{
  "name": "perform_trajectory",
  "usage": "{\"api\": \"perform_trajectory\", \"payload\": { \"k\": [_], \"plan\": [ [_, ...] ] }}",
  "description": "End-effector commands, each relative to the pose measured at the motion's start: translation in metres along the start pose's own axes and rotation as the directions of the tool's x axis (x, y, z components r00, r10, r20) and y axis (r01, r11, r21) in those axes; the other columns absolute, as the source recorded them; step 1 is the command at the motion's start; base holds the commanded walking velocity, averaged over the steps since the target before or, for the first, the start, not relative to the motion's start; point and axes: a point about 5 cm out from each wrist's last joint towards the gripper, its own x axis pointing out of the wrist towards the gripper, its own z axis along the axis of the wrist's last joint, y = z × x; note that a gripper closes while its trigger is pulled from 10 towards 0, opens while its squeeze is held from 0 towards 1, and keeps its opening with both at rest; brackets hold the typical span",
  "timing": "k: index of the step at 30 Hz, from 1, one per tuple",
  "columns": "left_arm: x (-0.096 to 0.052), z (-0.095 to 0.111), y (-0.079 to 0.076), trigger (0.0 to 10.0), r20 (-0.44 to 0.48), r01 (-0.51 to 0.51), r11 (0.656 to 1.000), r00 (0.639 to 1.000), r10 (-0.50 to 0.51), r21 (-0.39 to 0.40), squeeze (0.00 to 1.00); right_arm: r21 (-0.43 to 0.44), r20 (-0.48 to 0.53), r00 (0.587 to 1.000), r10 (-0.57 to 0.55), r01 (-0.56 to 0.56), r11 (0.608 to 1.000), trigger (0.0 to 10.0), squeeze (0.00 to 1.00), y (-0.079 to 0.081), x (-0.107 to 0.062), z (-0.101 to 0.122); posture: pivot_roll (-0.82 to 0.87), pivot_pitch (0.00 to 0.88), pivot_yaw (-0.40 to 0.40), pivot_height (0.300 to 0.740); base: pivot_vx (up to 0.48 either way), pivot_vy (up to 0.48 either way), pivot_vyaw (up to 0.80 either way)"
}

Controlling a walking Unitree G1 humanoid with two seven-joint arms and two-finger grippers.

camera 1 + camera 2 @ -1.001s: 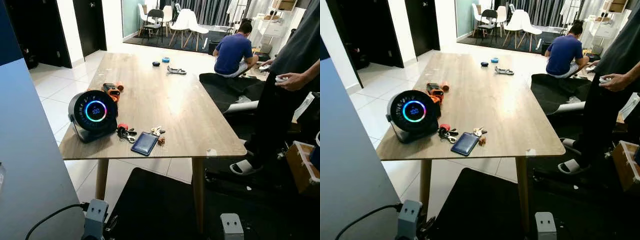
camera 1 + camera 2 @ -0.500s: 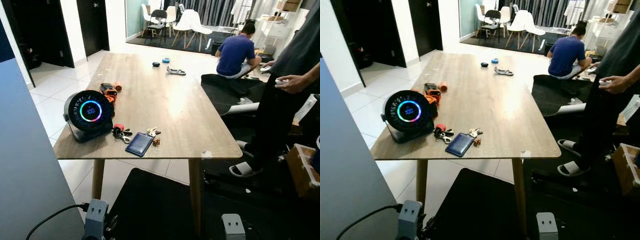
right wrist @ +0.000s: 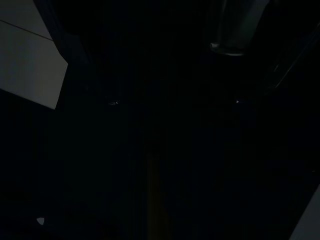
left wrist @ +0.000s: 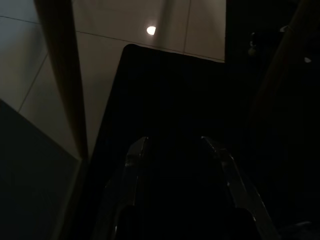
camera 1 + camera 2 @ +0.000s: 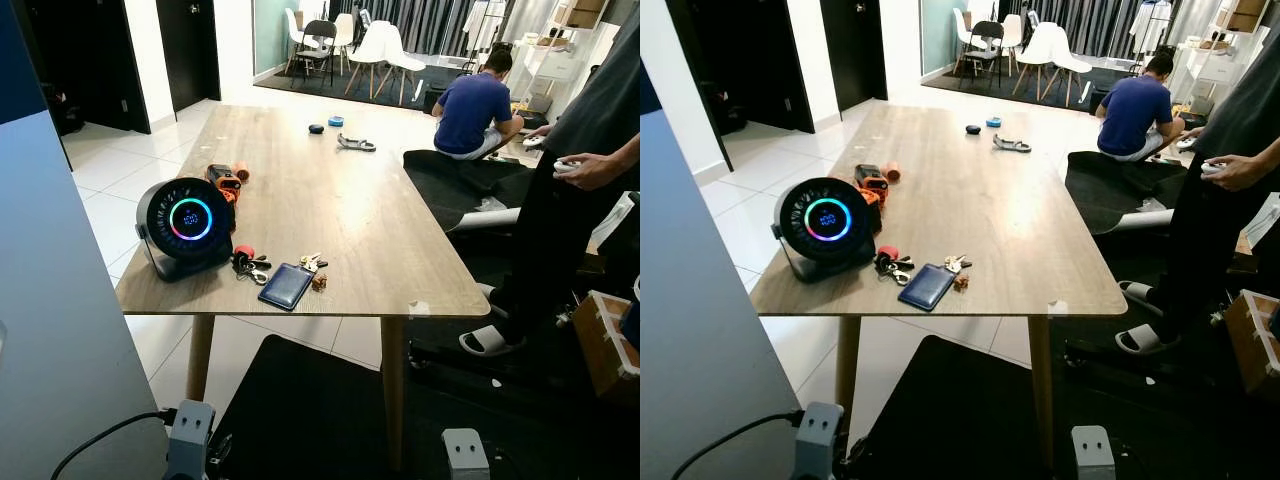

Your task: Hang keys on a hook

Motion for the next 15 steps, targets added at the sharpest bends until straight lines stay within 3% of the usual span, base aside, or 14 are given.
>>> {"api": "perform_trajectory", "payload": {
  "k": [1, 15],
  "plan": [
    [0.0003, -0.0016, -0.0051, 10.0, 0.0, 0.017, 1.0, 1.0, -0.017, -0.004, 0.0, -0.011, -0.012, 1.0, 0.0, 0.0, 1.0, 10.0, 0.0, -0.0017, -0.0004, -0.0018, 0.09, 0.039, -0.067, 0.74, 0.322, 0.0, 0.0],
    [0.0007, -0.001, -0.0066, 10.0, 0.004, 0.029, 1.0, 1.0, -0.029, -0.011, 0.0, -0.023, -0.013, 1.0, 0.005, -0.006, 1.0, 10.0, 0.0, -0.0019, -0.0005, -0.0019, 0.09, 0.03, -0.071, 0.74, 0.368, 0.0, 0.0]
  ]
}}
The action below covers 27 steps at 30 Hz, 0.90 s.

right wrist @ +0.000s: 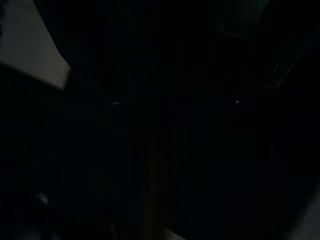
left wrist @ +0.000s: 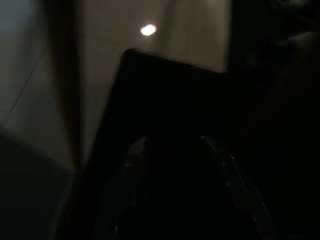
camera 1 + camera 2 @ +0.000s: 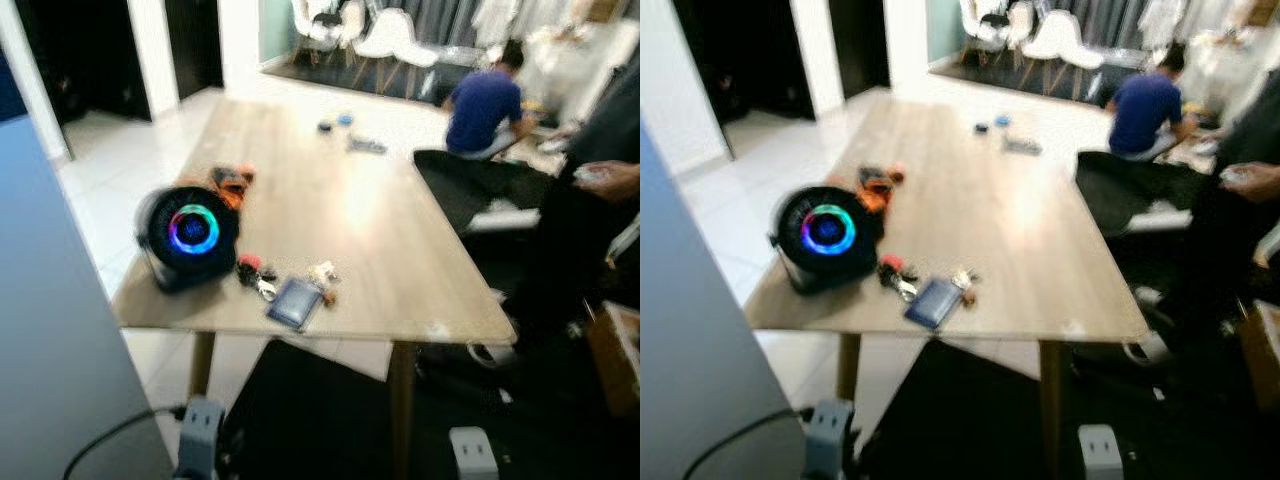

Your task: Hang keys on a hook

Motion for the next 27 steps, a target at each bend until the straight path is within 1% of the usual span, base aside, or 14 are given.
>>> {"api": "perform_trajectory", "payload": {
  "k": [1, 2, 5, 19, 27],
  "plan": [
    [0.0033, 0.0044, -0.003, 10.0, 0.015, 0.012, 1.0, 1.0, -0.013, 0.003, 0.0, -0.015, -0.024, 1.0, -0.017, 0.017, 1.0, 10.0, 0.0, -0.0087, -0.0025, -0.0059, 0.09, 0.029, -0.072, 0.74, 0.349, 0.0, 0.0],
    [0.0033, 0.0044, -0.003, 10.0, 0.015, 0.012, 1.0, 1.0, -0.013, 0.003, 0.0, -0.015, -0.024, 1.0, -0.017, 0.017, 1.0, 10.0, 0.0, -0.0087, -0.0025, -0.0059, 0.09, 0.029, -0.072, 0.74, 0.349, 0.0, 0.0],
    [0.0021, 0.0043, -0.0009, 10.0, 0.026, -0.005, 1.0, 1.0, 0.005, -0.011, 0.0, -0.017, -0.024, 1.0, -0.017, 0.016, 1.0, 10.0, 0.0, -0.0089, -0.0023, -0.0056, 0.09, 0.029, -0.074, 0.74, 0.0, 0.0, 0.0],
    [-0.0033, 0.0005, 0.0048, 10.0, 0.018, -0.01, 1.0, 1.0, 0.01, -0.004, 0.0, -0.018, -0.023, 1.0, -0.011, 0.011, 1.0, 10.0, 0.0, -0.007, -0.0013, -0.0035, 0.09, 0.036, -0.075, 0.74, 0.0, 0.0, 0.0],
    [-0.0054, -0.0025, 0.0038, 10.0, 0.005, 0.014, 1.0, 1.0, -0.014, 0.021, 0.0, -0.02, -0.036, 0.999, -0.012, 0.011, 1.0, 10.0, 0.0, -0.0067, -0.0027, -0.0078, 0.09, 0.039, -0.072, 0.74, 0.0, 0.0, 0.0]
  ]
}}
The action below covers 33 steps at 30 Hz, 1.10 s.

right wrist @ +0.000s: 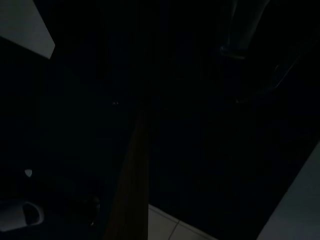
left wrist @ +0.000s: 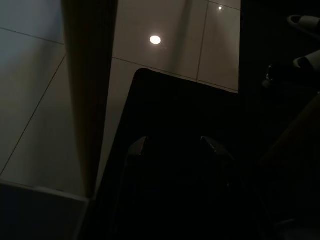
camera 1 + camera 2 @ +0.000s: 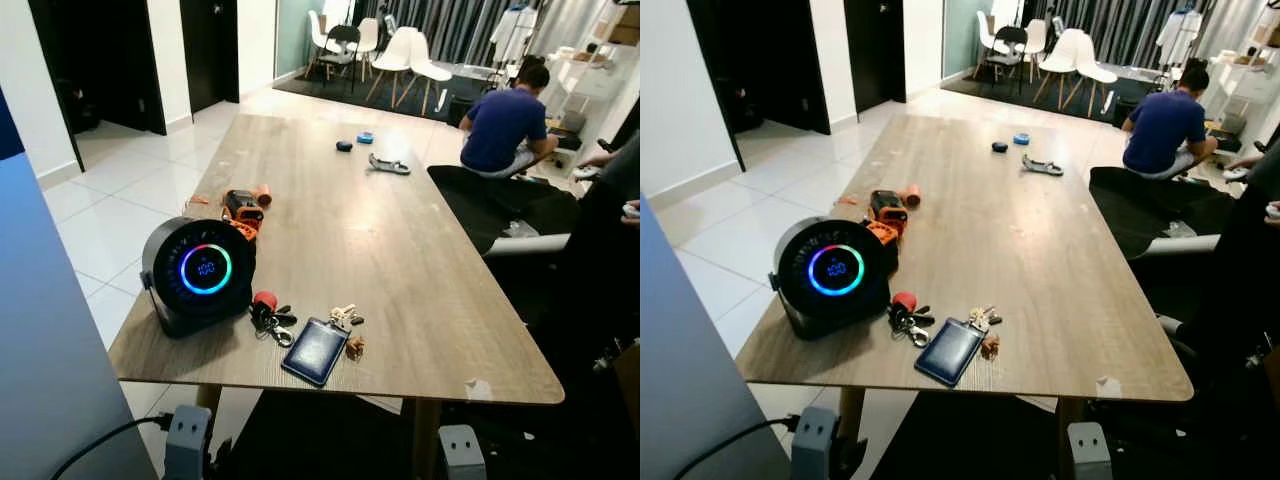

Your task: Hang keys on a hook

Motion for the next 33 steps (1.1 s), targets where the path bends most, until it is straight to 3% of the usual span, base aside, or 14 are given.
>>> {"api": "perform_trajectory", "payload": {
  "k": [1, 13, 33],
  "plan": [
    [-0.003, -0.003, 0.001, 10.0, -0.019, 0.018, 1.0, 1.0, -0.017, 0.025, 0.0, -0.005, -0.021, 1.0, -0.007, 0.007, 1.0, 10.0, 0.0, -0.002, -0.001, -0.004, 0.09, 0.039, -0.071, 0.74, 0.0, 0.0, 0.0],
    [-0.004, -0.004, -0.001, 10.0, -0.017, 0.047, 0.997, 0.999, -0.046, 0.06, 0.0, 0.001, -0.044, 0.999, -0.021, 0.021, 1.0, 10.0, 0.0, -0.005, -0.005, -0.015, 0.09, 0.041, -0.063, 0.74, 0.0, 0.0, 0.0],
    [-0.004, -0.005, -0.001, 10.0, -0.024, 0.036, 0.999, 0.999, -0.035, 0.034, 0.0, -0.006, -0.042, 0.999, -0.013, 0.013, 1.0, 10.0, 0.0, -0.002, -0.004, -0.013, 0.09, 0.039, -0.069, 0.74, 0.0, 0.0, 0.0]
  ]
}}
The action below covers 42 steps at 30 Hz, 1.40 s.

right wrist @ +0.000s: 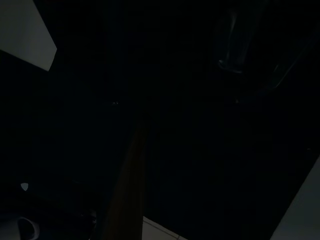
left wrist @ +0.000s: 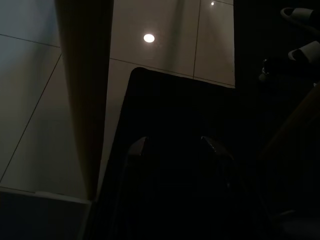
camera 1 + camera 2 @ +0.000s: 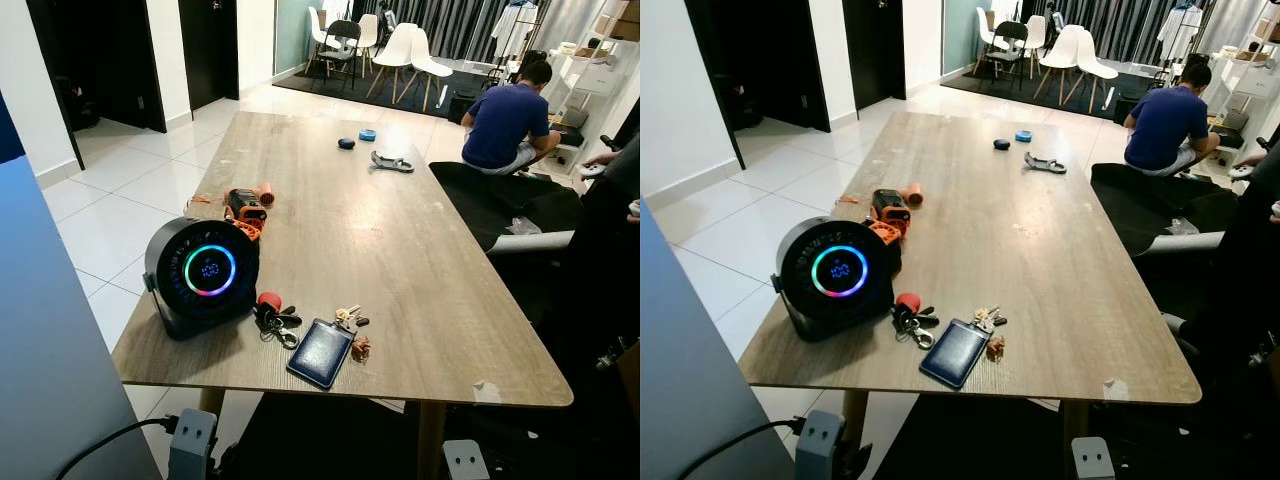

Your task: Hang keys on a hook

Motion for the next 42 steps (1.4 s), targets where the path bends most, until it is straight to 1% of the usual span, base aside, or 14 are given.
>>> {"api": "perform_trajectory", "payload": {
  "k": [1, 8, 15, 30, 42],
  "plan": [
    [-0.0022, -0.0039, 0.002, 10.0, -0.026, 0.001, 1.0, 1.0, -0.001, 0.004, 0.0, -0.008, -0.009, 1.0, 0.001, -0.001, 1.0, 10.0, 0.0, -0.0002, 0.0003, -0.0002, 0.09, 0.039, -0.069, 0.74, 0.0, 0.0, 0.0],
    [-0.0024, -0.0043, 0.0009, 10.0, -0.031, 0.015, 1.0, 0.999, -0.015, 0.02, 0.0, -0.012, -0.012, 1.0, 0.005, -0.006, 1.0, 10.0, 0.0, 0.0016, 0.0001, -0.0012, 0.09, 0.041, -0.068, 0.74, 0.0, 0.0, 0.0],
    [-0.0027, -0.0048, 0.0016, 10.0, -0.035, 0.008, 1.0, 0.999, -0.007, 0.022, 0.0, -0.014, -0.012, 1.0, 0.01, -0.01, 1.0, 10.0, 0.0, 0.003, 0.0002, -0.0011, 0.09, 0.043, -0.067, 0.74, 0.0, 0.0, 0.0],
    [-0.0022, -0.0027, 0.0052, 10.0, -0.023, -0.028, 1.0, 0.999, 0.028, -0.002, 0.0, -0.021, -0.01, 1.0, 0.013, -0.013, 1.0, 10.0, 0.0, 0.0029, 0.0007, 0.0003, 0.1, 0.042, -0.069, 0.74, 0.0, 0.0, 0.0],
    [-0.0018, -0.0015, 0.0041, 10.0, -0.011, -0.023, 1.0, 1.0, 0.022, -0.014, 0.0, -0.024, -0.009, 1.0, 0.017, -0.017, 1.0, 10.0, 0.0, 0.0036, 0.0007, 0.0003, 0.1, 0.043, -0.069, 0.74, 0.0, 0.0, 0.0]
  ]
}}
